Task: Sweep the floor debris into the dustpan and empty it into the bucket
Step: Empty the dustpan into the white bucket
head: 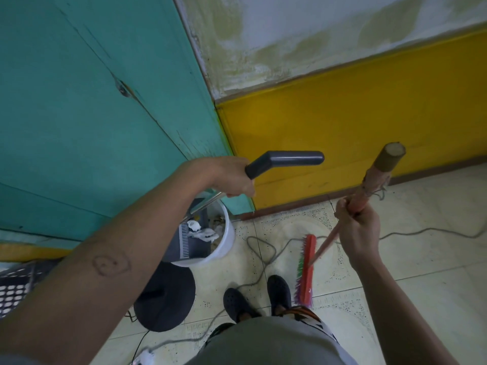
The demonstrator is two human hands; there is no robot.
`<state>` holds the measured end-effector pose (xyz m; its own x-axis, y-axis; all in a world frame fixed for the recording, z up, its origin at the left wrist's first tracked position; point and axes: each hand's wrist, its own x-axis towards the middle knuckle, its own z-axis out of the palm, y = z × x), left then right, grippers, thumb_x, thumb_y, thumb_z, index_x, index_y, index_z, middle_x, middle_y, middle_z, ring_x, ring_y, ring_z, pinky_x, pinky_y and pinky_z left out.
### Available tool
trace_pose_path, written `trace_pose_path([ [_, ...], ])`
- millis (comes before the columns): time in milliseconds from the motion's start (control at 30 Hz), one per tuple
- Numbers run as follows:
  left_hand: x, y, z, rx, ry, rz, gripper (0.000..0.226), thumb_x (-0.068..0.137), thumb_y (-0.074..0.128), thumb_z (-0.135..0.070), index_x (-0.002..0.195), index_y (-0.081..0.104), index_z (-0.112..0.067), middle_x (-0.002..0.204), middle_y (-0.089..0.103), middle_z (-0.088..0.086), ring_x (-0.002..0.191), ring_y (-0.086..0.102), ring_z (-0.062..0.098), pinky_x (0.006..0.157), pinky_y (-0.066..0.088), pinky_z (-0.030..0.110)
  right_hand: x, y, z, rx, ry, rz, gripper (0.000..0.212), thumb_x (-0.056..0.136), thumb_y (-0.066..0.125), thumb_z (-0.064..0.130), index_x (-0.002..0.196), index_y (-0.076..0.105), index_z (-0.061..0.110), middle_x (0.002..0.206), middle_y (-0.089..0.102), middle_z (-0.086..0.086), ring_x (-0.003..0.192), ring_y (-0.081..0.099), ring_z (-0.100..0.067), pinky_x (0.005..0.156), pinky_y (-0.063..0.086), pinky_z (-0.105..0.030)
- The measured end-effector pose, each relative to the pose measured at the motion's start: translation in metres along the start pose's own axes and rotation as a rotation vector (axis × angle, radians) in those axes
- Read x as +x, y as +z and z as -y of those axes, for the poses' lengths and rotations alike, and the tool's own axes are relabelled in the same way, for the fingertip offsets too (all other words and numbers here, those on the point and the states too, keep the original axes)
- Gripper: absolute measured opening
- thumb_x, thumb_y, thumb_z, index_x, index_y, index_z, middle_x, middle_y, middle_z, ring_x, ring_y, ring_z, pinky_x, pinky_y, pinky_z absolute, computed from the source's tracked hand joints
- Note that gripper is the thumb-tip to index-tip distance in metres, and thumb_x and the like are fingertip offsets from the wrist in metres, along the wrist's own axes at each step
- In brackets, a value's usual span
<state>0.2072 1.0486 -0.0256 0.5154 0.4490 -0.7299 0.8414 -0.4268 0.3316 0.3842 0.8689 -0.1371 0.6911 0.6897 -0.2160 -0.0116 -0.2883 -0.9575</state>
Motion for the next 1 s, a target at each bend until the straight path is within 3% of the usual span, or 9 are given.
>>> trace_pose_path([
  [567, -0.022, -0.031, -0.003, 0.066, 0.065, -0.026, 0.044, 0.090, 0.061, -0.019, 0.049, 0.045, -0.015, 0.043, 0.043, -0.005, 0.042, 0.037, 0.011, 0.062, 0.036, 0.027, -0.005, -0.002, 0.003, -0.009, -0.013, -0.019, 0.026, 0.094, 0.052, 0.004, 0.078, 0.045, -0.015, 0.068, 0.043, -0.010, 0.066, 0.037, -0.019, 0.061, 0.032, -0.035],
  [700, -0.027, -0.039, -0.008, 0.039, 0.090, -0.021, 0.044, 0.087, 0.062, -0.019, 0.047, 0.044, -0.016, 0.045, 0.043, -0.002, 0.046, 0.039, 0.017, 0.064, 0.039, 0.032, -0.007, -0.003, 0.003, 0.010, -0.020, -0.032, 0.024, 0.094, 0.052, 0.003, 0.079, 0.047, -0.015, 0.069, 0.044, -0.010, 0.066, 0.037, -0.019, 0.062, 0.032, -0.034],
  [1000, 0.019, 0.013, -0.008, 0.036, 0.027, 0.088, 0.041, 0.088, 0.060, -0.017, 0.053, 0.040, -0.019, 0.047, 0.037, -0.004, 0.042, 0.031, 0.012, 0.060, 0.034, 0.029, -0.013, -0.006, -0.006, 0.006, 0.002, -0.012, 0.025, 0.095, 0.052, 0.002, 0.077, 0.046, -0.014, 0.067, 0.044, -0.010, 0.063, 0.038, -0.017, 0.060, 0.032, -0.034],
])
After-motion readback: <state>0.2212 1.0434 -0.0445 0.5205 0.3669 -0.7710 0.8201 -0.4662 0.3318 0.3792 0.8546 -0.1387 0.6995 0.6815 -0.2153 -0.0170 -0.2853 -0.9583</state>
